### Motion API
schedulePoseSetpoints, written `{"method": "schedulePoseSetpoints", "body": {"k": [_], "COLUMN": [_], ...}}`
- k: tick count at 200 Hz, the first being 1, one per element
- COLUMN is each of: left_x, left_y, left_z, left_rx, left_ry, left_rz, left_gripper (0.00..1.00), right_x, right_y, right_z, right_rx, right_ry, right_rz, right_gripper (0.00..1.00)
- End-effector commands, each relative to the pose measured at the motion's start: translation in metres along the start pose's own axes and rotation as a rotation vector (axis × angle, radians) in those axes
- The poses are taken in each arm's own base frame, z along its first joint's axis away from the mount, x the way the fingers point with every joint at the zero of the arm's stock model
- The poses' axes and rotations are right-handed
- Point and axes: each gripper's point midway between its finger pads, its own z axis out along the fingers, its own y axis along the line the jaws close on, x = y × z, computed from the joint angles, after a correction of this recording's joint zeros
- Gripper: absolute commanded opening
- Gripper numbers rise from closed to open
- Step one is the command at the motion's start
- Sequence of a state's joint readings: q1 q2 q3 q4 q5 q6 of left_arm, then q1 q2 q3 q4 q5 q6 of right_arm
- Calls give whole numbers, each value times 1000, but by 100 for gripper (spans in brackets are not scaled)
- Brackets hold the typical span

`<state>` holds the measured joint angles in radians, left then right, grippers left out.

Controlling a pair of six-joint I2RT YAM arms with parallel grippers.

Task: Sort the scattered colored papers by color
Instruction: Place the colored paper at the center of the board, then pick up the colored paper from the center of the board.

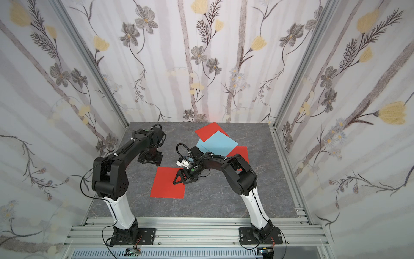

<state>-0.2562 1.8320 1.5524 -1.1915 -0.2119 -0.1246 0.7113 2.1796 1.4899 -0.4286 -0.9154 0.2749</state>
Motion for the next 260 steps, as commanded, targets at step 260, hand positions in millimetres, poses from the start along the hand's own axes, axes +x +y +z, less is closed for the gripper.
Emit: {"method": "schedulePoseSetpoints", "body": {"k": [260], "left_x": [-36], "left_y": [-334], "left_z": [-42], "left_rx": [1128], "left_ry": [-71], "left_rz": [-102], "left_gripper": [66], "right_x": [48], "right_y": [-220], "right_z": [-296], "right_rx": [1029], "right_ry": [-203], "right_rz": [279], "right_gripper": [100]}}
